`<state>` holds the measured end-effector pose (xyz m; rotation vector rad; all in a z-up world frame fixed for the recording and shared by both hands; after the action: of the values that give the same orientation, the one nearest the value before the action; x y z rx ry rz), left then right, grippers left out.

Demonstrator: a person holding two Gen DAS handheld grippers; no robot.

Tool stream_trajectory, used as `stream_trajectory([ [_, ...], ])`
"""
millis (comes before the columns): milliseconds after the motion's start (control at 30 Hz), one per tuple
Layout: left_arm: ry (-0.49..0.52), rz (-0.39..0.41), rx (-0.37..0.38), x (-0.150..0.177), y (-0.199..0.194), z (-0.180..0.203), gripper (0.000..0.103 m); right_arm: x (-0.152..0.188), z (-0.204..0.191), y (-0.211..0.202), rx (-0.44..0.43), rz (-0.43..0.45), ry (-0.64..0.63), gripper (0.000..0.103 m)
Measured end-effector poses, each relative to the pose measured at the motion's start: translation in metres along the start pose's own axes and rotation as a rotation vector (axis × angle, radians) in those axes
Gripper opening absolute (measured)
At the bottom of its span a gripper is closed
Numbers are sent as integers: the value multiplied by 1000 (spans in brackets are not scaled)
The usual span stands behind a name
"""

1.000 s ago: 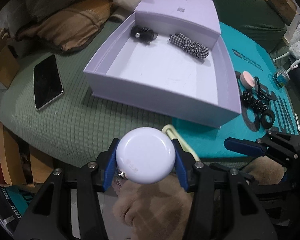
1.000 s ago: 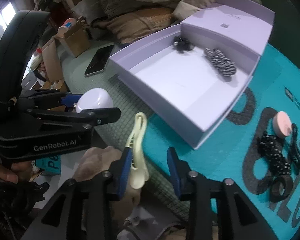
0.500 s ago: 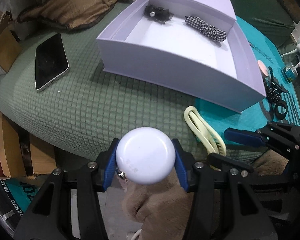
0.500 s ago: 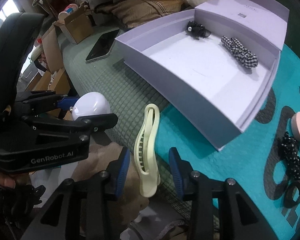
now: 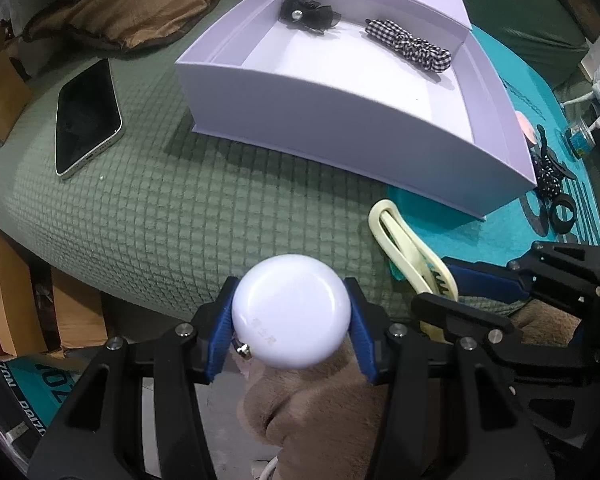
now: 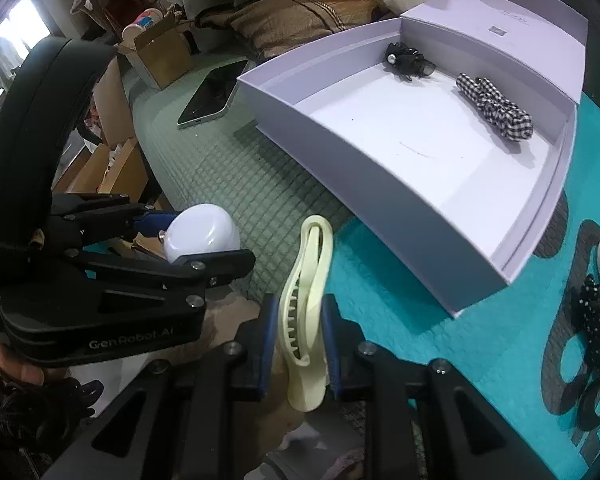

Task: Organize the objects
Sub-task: 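Carry the white ball with left tool while right tool carries claw clip over box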

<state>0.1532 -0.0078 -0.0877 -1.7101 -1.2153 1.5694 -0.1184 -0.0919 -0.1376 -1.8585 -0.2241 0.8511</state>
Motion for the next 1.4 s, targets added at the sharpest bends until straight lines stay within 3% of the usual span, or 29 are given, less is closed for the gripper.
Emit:
stream_trajectory([
  [600, 53, 81, 8, -7, -47, 25, 49, -7, -7, -61, 56, 117, -51, 21],
  [1100, 139, 186, 20, -47, -79, 59, 49, -25, 6, -107, 73, 219, -74, 21],
  [1400, 181, 207, 18, -76, -74, 70, 49, -44, 31, -113, 114, 242, -60, 21],
])
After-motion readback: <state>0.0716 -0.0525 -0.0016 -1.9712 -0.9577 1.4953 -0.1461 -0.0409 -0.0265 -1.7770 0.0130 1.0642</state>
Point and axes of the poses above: each gripper's, at about its wrist camera, not at the fingertips, and y roughly the way its jaws point, z to its right, x to its underside, the point moved 4 cm from there along y, roughly the way its jaws point, and after that the axes turned 3 degrees about z, right-handed, at the moved point
